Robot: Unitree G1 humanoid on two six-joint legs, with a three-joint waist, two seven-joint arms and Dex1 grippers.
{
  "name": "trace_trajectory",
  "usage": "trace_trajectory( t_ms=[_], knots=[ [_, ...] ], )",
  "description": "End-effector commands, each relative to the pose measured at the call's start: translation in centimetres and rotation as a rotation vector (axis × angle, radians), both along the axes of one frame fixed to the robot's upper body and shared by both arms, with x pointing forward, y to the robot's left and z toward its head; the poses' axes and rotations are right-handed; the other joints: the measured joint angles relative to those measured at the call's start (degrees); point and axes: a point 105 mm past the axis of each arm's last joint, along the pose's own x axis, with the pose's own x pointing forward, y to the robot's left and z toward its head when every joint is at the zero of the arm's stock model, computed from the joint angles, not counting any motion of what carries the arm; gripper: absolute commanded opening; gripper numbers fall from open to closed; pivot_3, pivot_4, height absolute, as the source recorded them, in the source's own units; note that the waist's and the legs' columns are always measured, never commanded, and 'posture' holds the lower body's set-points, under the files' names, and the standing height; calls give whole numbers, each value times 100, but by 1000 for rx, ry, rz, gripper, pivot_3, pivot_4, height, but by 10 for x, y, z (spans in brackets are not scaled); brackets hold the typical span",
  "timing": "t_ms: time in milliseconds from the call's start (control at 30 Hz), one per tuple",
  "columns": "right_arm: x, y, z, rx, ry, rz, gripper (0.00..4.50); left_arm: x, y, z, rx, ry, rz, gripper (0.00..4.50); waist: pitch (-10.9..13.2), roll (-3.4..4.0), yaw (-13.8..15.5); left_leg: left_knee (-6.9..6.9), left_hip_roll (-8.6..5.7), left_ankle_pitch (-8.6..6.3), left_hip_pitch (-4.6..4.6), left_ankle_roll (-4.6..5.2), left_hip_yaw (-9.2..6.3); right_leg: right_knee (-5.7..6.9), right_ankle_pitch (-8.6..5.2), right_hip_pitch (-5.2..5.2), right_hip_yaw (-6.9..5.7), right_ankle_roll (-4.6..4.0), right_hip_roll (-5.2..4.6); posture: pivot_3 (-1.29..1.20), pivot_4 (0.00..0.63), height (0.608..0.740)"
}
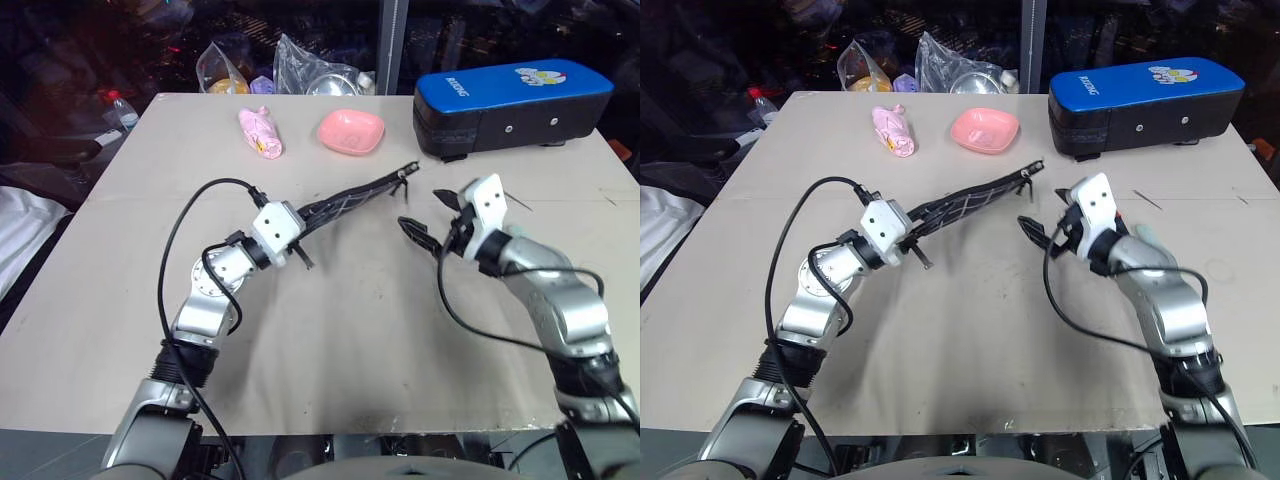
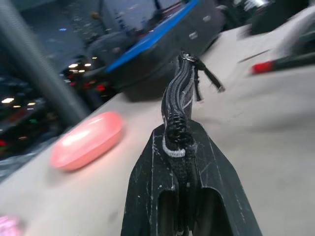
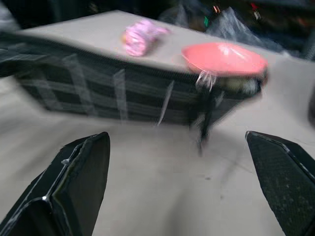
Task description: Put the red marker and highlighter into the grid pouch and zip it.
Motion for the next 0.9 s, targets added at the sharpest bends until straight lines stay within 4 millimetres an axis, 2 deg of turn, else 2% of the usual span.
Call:
trace_trajectory(
  t_ms=[33,300,467,567,700,900],
  knots=[
    [12,-3,7,65,71,-72,4500,-5,-4,7,-21,-23,-13,26,0,0,1,-1,0,0,-1,0,0,0,0,0,7,0,0,0,150,738],
    [22,5,19,172,141,-62,4500,-8,-12,-3,-24,-8,-35,26,1,2,-5,-1,-1,-1,-3,1,3,0,0,-2,14,1,-4,0,150,738],
    [25,8,15,159,162,-48,4500,-9,-14,-6,-23,-1,-45,26,2,3,-11,-1,-1,-1,-4,1,3,0,0,-3,14,1,-7,0,150,738],
    [27,8,13,140,159,-45,3823,-9,-14,-6,-23,0,-47,0,2,3,-12,-1,-1,-1,-4,2,3,0,0,-3,14,1,-8,0,150,738],
    [30,7,10,116,150,-42,2166,-10,-14,-7,-19,1,-49,0,2,3,-14,-2,-1,-1,-4,2,3,0,0,-3,14,1,-8,0,150,738],
    [34,8,11,106,130,-33,2166,-10,-12,-7,-14,1,-43,0,3,5,-16,-5,0,-1,-4,2,4,-1,0,-5,16,1,-10,0,150,738]
  ],
)
